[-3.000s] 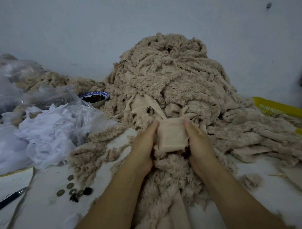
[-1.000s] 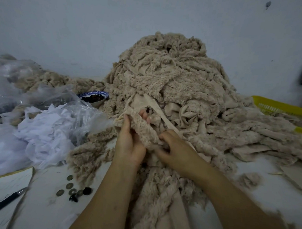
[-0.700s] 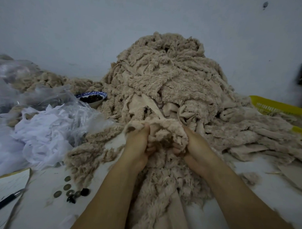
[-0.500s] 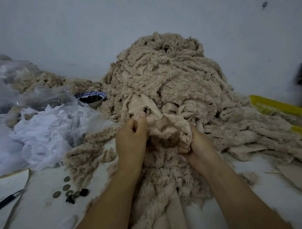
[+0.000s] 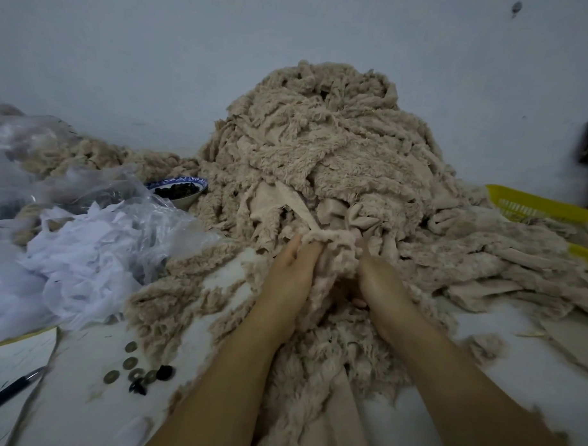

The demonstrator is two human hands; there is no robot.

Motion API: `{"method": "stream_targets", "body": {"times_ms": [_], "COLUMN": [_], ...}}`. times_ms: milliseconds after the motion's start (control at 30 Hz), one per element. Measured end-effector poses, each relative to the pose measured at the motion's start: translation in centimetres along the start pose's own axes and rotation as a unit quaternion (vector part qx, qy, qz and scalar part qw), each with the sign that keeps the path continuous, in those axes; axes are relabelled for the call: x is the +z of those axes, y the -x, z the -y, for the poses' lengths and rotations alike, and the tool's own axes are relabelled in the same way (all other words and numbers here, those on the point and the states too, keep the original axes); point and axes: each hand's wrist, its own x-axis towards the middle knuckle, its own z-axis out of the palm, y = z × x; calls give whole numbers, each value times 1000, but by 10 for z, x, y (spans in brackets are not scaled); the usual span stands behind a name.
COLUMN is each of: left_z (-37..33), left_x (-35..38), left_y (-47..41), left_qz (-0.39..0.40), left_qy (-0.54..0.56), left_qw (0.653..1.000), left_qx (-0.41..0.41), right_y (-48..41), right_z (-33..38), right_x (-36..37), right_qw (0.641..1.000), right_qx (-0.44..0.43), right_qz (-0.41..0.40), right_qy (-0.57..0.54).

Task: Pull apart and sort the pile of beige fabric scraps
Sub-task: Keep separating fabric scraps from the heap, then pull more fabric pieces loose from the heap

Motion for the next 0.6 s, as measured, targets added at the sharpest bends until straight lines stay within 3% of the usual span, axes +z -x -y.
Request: {"method": "stream_targets", "body": {"times_ms": [133,200,300,400,500,600], "left_z": [-1,0,-1,0,-2,1], "left_x": [-2,-3,-2,-3,-4,-5], "left_y": [-3,-3,0,-2,-1,-1], "left_qz": [-77,-85,-55,-54,-38,-13], "left_qy": [-35,-63,-40,-72,-85,-126], "left_qw": [996,994,998,996,996,992], "left_qx": [18,30,17,9,5,21], "right_y": [5,7,6,3,2,5], "right_z": [-2,-4,-4,-2,0,1], "right_x": [2,6,9,4,-3,-2], "right_qw": [987,983,985,991,981,980], "right_qx": [-118,-144,-152,-124,-109,-133], "right_qz": [72,108,87,25,75,119], "right_qy": [-77,-34,-7,-51,-140,-86]}}
